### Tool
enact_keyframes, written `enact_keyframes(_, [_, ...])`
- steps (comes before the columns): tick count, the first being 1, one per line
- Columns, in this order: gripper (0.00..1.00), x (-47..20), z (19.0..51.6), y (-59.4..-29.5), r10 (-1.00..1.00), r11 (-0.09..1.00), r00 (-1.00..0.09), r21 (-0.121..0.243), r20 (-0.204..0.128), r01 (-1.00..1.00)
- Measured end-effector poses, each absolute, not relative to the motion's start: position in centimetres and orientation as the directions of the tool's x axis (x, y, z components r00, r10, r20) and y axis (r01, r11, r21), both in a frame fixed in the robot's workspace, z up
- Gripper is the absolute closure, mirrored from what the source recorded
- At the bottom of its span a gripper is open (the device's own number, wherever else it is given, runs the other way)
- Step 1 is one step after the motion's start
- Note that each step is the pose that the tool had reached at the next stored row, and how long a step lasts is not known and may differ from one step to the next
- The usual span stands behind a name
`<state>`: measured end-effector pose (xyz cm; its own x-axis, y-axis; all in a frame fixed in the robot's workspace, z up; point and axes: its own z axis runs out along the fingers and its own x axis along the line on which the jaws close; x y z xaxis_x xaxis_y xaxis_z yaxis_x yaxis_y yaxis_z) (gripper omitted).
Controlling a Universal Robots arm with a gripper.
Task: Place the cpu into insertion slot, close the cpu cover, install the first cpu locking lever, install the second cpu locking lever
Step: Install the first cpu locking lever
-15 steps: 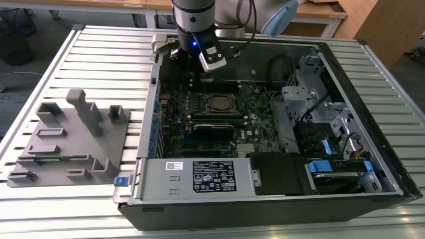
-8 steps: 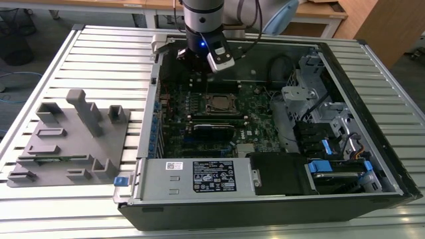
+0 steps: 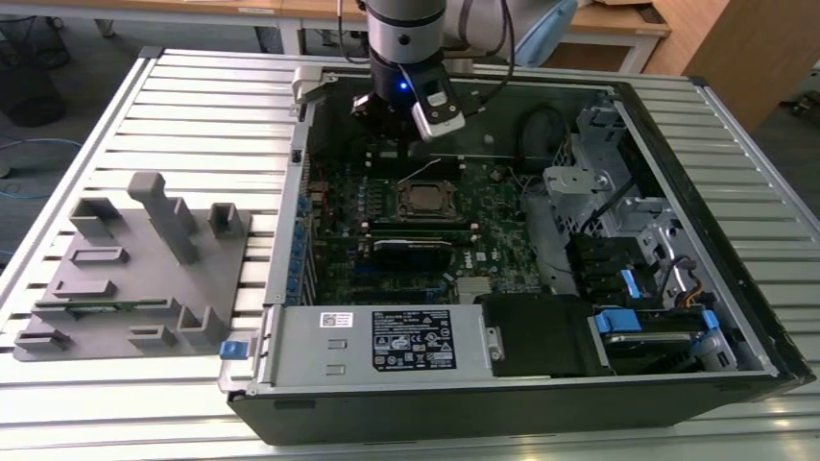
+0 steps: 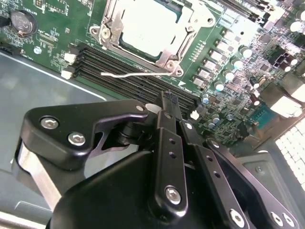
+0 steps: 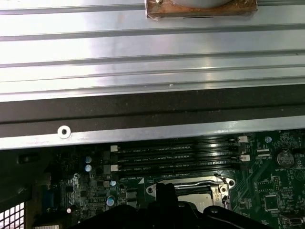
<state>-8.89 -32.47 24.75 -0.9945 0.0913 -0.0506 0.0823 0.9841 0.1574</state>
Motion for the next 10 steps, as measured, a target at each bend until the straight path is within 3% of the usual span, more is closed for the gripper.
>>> enact_keyframes(10, [0.9, -7.8, 24.7, -32.5, 0.091, 0.984, -0.995, 0.157, -0.05, 0.082])
